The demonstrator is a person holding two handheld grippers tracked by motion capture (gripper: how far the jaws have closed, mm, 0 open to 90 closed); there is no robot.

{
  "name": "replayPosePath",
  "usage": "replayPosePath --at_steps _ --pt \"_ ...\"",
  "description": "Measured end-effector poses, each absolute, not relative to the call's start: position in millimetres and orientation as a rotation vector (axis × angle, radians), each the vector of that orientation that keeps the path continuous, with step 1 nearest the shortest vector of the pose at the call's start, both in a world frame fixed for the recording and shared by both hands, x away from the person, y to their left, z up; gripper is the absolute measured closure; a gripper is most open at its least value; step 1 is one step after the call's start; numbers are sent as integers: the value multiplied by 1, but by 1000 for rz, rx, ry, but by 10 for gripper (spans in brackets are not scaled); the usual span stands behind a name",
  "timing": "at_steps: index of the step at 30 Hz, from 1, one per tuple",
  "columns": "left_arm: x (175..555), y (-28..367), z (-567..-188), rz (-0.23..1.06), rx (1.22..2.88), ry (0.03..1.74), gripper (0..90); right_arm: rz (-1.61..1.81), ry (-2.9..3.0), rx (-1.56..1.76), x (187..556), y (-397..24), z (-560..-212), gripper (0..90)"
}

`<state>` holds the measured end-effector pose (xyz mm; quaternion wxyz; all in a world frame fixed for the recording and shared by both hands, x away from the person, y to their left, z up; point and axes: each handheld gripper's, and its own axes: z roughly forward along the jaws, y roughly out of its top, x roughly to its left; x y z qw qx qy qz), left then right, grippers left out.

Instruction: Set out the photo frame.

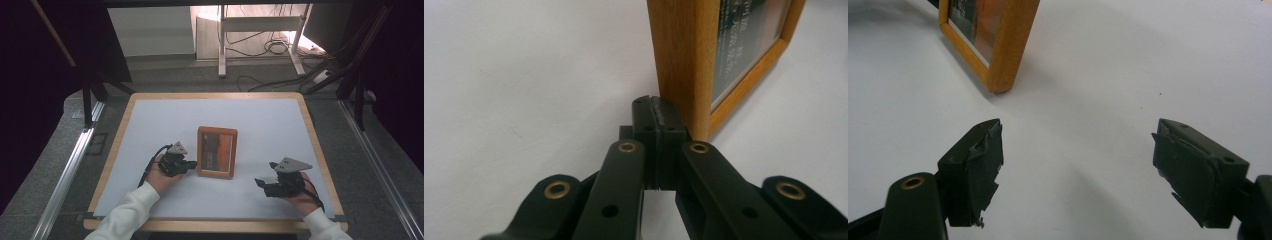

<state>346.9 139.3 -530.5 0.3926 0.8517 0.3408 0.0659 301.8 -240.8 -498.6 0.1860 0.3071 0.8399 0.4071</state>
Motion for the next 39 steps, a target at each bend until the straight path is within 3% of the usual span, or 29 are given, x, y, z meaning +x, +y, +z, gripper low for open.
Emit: replayPosePath --at_steps 16,29,35,39 --pt "344 137 -531 149 2172 853 900 1157 2364 876 303 -243 -499 204" --pt "328 164 -520 238 2115 895 893 1185 2355 907 311 -251 -502 204" --pt "313 188 -514 284 2046 945 793 1192 2332 948 309 -256 -502 203" --pt "302 197 -514 322 2014 997 585 1195 2315 988 306 -264 -505 196"
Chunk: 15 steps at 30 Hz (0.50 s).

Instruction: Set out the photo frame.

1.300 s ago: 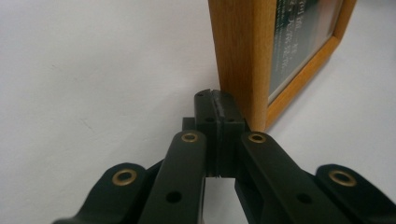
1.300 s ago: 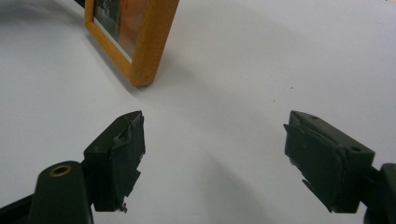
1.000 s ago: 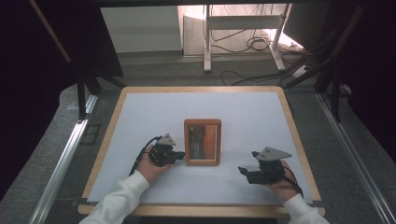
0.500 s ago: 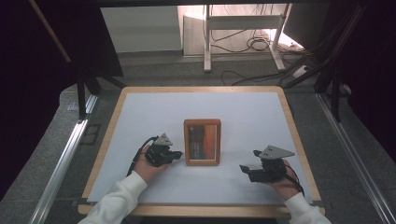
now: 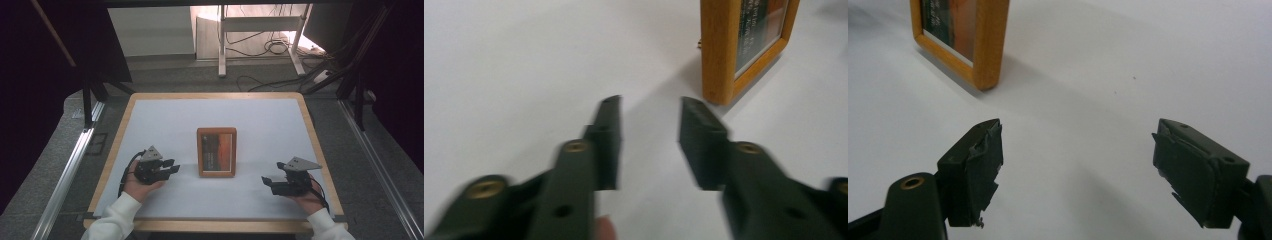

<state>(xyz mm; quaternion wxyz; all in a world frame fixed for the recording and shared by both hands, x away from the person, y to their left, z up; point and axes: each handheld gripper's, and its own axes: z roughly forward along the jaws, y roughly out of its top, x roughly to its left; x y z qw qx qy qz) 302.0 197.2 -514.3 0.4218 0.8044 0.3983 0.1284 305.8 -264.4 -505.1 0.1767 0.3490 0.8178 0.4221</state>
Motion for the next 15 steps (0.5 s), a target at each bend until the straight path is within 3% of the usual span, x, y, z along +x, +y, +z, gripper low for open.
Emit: replayPosePath --at_steps 2,5,15 --pt "299 200 -514 331 2007 1020 464 1200 2295 1028 305 -271 -507 190" --pt "296 205 -515 320 1998 1049 374 1237 2251 1115 307 -280 -510 187" --pt "290 217 -519 326 1972 1103 335 1219 2235 1132 312 -283 -513 181"
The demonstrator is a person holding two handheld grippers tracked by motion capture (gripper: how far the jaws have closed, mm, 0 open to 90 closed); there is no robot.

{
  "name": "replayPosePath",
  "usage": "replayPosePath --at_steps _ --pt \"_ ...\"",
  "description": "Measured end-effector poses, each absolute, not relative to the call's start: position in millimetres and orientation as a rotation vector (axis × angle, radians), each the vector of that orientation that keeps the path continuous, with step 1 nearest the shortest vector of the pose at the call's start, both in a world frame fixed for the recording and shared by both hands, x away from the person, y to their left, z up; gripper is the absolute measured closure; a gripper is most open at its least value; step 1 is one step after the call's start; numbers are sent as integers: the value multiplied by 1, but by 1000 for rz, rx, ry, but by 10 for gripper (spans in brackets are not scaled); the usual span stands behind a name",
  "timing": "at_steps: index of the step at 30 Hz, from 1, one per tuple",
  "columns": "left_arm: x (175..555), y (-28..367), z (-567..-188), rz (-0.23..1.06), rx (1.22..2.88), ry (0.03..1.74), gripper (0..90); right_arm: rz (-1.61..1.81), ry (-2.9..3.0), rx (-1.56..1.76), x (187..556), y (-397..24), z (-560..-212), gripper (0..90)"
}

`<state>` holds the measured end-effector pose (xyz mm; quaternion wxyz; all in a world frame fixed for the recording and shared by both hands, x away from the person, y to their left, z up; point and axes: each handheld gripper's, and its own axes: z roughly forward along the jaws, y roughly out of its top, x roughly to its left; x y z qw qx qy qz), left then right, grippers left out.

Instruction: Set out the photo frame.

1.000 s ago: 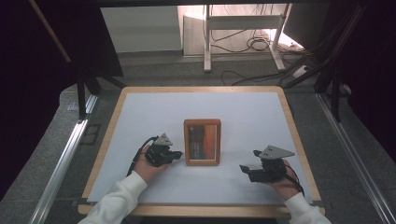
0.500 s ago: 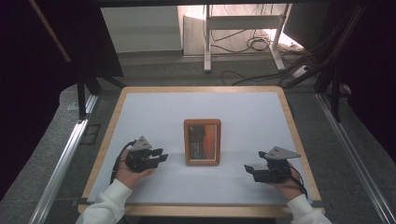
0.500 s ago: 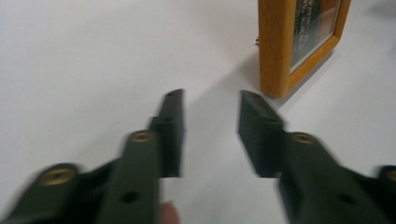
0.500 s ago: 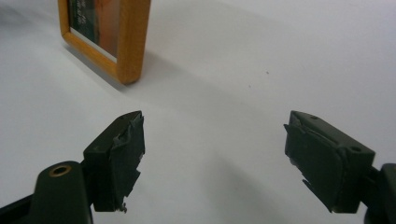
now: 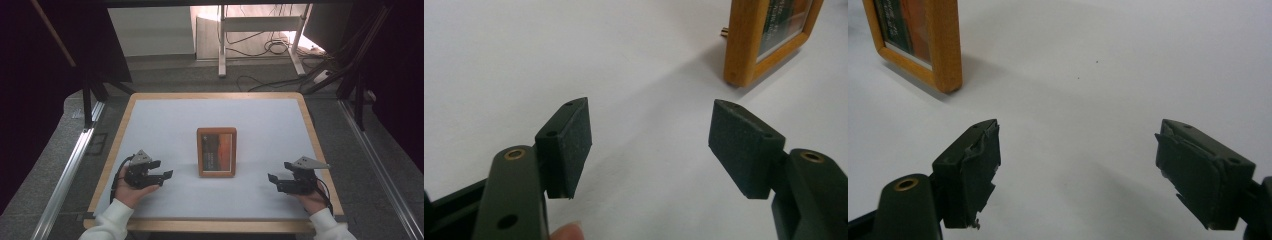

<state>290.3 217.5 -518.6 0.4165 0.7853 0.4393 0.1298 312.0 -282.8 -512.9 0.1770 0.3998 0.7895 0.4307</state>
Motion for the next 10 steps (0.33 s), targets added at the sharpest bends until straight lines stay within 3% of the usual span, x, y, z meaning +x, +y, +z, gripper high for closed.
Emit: replayPosePath --at_steps 10 --pt "293 217 -521 333 1979 1100 320 1223 2211 1125 313 -284 -511 166"
